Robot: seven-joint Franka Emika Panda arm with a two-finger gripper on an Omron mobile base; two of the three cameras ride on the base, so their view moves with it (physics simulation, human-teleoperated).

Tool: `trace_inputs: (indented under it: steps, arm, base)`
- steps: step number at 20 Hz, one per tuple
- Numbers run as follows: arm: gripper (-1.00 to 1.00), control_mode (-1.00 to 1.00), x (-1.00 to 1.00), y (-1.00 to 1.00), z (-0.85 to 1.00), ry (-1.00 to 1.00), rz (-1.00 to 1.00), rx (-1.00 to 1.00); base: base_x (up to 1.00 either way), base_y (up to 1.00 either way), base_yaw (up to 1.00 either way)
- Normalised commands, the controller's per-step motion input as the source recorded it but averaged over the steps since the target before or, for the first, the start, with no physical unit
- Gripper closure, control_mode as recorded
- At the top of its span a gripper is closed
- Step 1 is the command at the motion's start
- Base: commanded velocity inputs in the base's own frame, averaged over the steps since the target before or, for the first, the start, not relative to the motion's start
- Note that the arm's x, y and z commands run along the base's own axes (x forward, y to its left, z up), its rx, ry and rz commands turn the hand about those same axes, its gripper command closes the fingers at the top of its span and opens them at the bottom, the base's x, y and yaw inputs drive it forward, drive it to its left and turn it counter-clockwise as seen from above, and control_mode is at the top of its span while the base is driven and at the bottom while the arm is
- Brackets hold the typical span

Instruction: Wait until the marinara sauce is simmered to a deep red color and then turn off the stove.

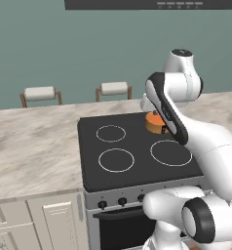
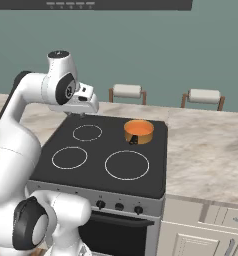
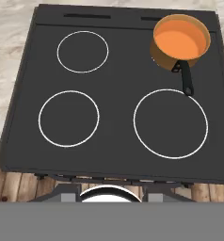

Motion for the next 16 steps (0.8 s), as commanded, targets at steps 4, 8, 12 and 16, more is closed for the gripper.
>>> trace_inputs:
  steps: [4,8,12,16]
  arm:
    - [-1.0,-1.0,-0.83,-0.37,-0.38,-0.01,0.04,-0.06]
    - [-1.0,-1.0,0.0,0.0,0.0,0.0,-0.01,0.0]
    - [-1.0,-1.0,0.0,0.0,0.0,0.0,0.0,0.0]
    - [-1.0,-1.0,0.0,0.0,0.0,0.0,0.0,0.0]
  base:
    - [0.0,0.0,0.0]
    - [0.0,0.0,0.0]
    - [0.0,0.0,0.0]
    - [0.0,0.0,0.0]
